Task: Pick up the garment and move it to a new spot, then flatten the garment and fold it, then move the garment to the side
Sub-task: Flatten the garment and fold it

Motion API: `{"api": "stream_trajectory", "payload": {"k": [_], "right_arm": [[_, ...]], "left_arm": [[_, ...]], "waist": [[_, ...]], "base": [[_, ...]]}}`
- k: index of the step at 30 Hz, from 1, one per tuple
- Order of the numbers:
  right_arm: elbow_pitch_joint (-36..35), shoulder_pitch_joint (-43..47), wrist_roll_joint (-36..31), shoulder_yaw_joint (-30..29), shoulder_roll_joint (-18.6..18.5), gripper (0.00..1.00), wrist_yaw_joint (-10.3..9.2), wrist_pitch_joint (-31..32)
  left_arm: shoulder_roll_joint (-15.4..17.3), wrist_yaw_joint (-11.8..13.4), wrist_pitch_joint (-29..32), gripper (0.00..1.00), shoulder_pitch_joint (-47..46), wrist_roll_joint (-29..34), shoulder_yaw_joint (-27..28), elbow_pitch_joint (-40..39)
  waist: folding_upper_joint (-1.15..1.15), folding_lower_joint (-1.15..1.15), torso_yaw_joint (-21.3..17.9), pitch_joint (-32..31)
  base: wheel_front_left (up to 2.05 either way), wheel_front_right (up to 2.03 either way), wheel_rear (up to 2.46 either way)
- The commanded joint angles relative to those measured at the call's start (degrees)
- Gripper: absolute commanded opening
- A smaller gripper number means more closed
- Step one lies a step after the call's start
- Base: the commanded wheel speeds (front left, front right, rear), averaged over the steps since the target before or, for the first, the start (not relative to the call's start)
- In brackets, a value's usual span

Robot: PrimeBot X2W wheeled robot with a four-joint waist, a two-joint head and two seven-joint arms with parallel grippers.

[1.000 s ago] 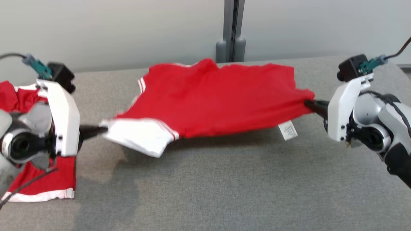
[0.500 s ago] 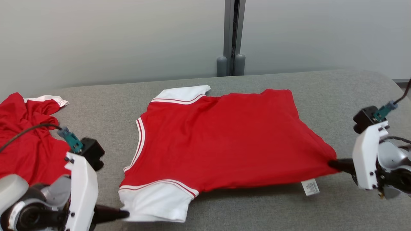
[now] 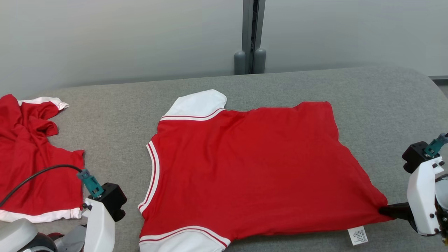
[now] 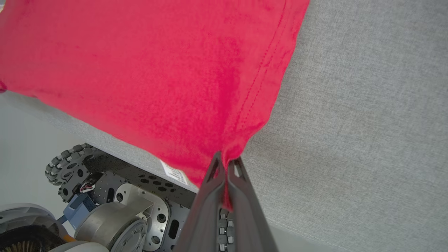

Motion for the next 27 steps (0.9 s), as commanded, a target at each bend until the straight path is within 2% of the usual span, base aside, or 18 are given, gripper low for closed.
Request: {"api": "stream_trajectory", "payload": {"k": [1, 11, 27], "right_arm": [[-0.38, 0.76, -0.42, -0.76, -0.54, 0.00, 0.01, 0.38], [-1.49, 2.92, -3.70, -7.90, 1.20, 0.00, 0.01, 2.77], [1.15, 1.45, -5.30, -22.27, 6.84, 0.00, 0.01, 5.42]], "left_arm": [[0.32, 0.26, 0.36, 0.00, 1.02, -0.24, -0.05, -0.31], [-0.62, 0.70, 0.38, 0.00, -2.31, 0.40, 1.70, 0.98], [-5.13, 1.60, 3.76, 0.00, -11.86, 0.65, 5.14, 11.42]], "waist": [[0.00, 0.00, -0.06, 0.31], [0.00, 0.00, 0.19, 2.71], [0.00, 0.00, -0.47, 9.58]], "base": [[0.00, 0.00, 0.00], [0.00, 0.00, 0.00], [0.00, 0.00, 0.00]]}}
